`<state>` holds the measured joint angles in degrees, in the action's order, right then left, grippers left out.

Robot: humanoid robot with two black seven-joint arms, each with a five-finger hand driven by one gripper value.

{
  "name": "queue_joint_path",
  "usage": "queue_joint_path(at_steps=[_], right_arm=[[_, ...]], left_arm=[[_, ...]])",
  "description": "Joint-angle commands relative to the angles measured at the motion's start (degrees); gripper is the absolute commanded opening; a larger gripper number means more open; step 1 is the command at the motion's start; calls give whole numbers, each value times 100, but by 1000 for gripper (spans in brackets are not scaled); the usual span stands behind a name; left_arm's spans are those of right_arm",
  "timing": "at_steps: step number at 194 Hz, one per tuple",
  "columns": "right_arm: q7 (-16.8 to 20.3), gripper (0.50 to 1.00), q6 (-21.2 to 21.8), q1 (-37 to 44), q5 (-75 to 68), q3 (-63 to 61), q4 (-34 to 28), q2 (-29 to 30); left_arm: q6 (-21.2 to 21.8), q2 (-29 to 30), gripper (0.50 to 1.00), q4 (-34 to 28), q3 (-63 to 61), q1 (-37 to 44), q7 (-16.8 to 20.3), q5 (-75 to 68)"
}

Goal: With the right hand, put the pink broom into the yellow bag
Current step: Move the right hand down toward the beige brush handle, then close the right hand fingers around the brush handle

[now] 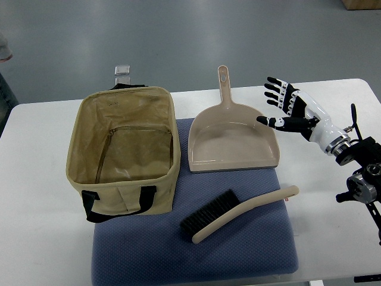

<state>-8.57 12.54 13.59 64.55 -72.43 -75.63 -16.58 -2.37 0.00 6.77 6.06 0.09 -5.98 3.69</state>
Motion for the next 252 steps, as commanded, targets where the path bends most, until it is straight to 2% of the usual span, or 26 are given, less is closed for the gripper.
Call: queue_joint_path(at_steps=[1, 28, 80, 104, 158, 204, 252], right_arm=[[-189, 921, 55, 12, 365, 343, -224, -425], [-453, 919, 284, 4, 1208, 607, -558, -899], [-646, 919, 284, 4, 2562, 1231, -1208, -1919], [-795, 917, 284, 4, 3010, 1503, -1375, -2200], [-795, 913, 284, 83, 3828, 2136, -1736, -2385], [-681, 877, -33, 671, 4223, 3120, -1736, -2411], [-611, 838, -68, 830, 4496, 3490, -1718, -2508]], left_arm=[[0, 0, 1000, 0, 0, -1, 0, 0], [0, 0, 1000, 0, 0, -1, 0, 0], [0, 0, 1000, 0, 0, -1, 0, 0], [0, 0, 1000, 0, 0, -1, 0, 0], [0, 0, 1000, 0, 0, -1, 0, 0], [0, 0, 1000, 0, 0, -1, 0, 0], [0, 0, 1000, 0, 0, -1, 0, 0]])
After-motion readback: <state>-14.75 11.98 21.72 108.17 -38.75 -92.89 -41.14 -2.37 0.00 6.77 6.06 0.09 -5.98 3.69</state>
